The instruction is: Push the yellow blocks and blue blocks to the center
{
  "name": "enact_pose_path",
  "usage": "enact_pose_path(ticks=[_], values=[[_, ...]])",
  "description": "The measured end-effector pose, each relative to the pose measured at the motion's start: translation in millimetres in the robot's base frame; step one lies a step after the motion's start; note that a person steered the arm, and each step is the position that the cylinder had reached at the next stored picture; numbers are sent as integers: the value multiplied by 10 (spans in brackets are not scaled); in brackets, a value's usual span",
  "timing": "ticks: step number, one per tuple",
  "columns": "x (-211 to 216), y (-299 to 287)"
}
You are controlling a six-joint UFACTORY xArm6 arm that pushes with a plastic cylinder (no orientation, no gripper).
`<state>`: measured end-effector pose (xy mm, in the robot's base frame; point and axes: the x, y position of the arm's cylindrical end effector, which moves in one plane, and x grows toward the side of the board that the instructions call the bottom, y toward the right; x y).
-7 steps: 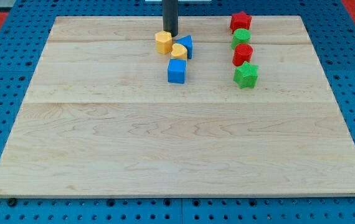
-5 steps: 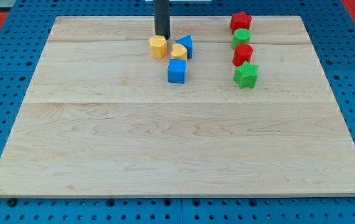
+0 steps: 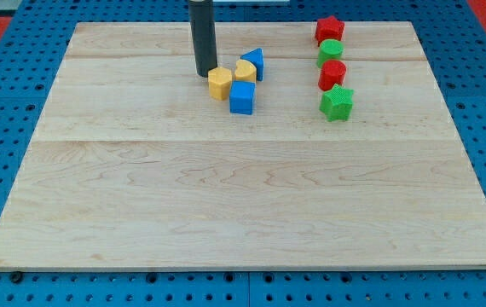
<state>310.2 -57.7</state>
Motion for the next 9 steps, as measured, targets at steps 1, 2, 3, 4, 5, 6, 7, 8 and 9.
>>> enact_pose_path(ticks=[1, 2, 3, 4, 5, 6, 7, 8, 9], values=[[116, 62], [-11, 7], [-624, -10], [-747, 755], [-526, 874], [-316, 874], [-199, 818], [-119, 776], [-95, 775]])
